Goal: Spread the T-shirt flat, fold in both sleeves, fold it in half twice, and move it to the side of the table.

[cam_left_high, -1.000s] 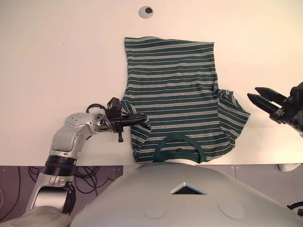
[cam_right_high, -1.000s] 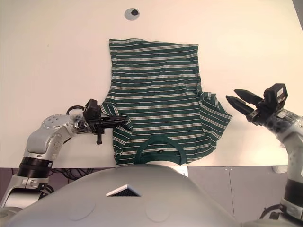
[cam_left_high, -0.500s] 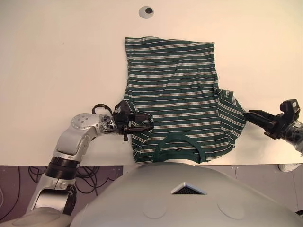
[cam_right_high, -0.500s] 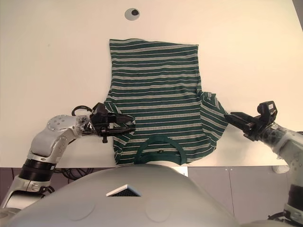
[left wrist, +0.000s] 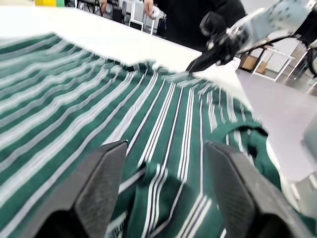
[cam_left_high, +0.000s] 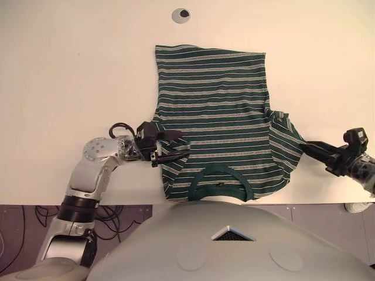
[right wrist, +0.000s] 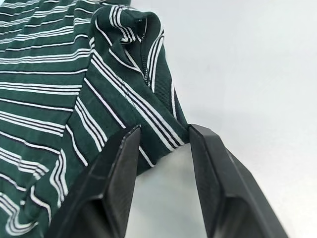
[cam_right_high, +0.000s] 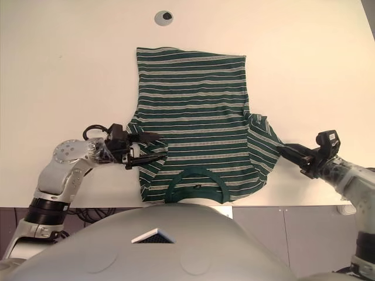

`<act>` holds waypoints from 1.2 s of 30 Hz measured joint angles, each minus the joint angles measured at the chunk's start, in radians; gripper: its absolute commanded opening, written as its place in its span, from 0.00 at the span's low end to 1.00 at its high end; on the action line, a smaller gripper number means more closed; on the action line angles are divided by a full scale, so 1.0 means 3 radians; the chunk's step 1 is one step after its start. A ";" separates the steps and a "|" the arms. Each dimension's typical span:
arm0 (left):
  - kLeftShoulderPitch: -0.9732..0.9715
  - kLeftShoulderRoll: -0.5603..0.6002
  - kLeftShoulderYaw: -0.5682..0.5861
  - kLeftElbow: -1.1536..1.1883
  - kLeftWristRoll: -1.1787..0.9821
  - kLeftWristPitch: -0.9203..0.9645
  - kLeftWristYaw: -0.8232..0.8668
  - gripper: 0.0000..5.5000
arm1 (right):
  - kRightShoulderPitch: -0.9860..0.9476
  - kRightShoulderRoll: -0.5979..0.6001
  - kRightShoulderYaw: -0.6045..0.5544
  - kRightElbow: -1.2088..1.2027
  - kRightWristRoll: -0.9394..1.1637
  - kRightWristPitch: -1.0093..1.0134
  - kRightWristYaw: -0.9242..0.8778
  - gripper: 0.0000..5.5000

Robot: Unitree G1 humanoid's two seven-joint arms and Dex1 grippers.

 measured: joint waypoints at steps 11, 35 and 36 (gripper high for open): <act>0.0017 0.0082 0.0056 -0.0260 -0.0193 0.0095 -0.0083 0.53 | -0.0004 0.0001 0.0129 0.0121 -0.0071 -0.0193 0.0102 0.06; -0.0107 0.0402 0.0241 -0.0064 0.0063 -0.0197 -0.0338 0.53 | -0.0160 0.0278 0.0358 -0.0744 0.0504 -0.0084 0.0138 0.00; -0.0109 0.0401 0.0235 -0.0052 0.0073 -0.0199 -0.0347 0.53 | -0.0211 0.0295 0.0429 -0.0750 0.0490 -0.0084 0.0088 0.00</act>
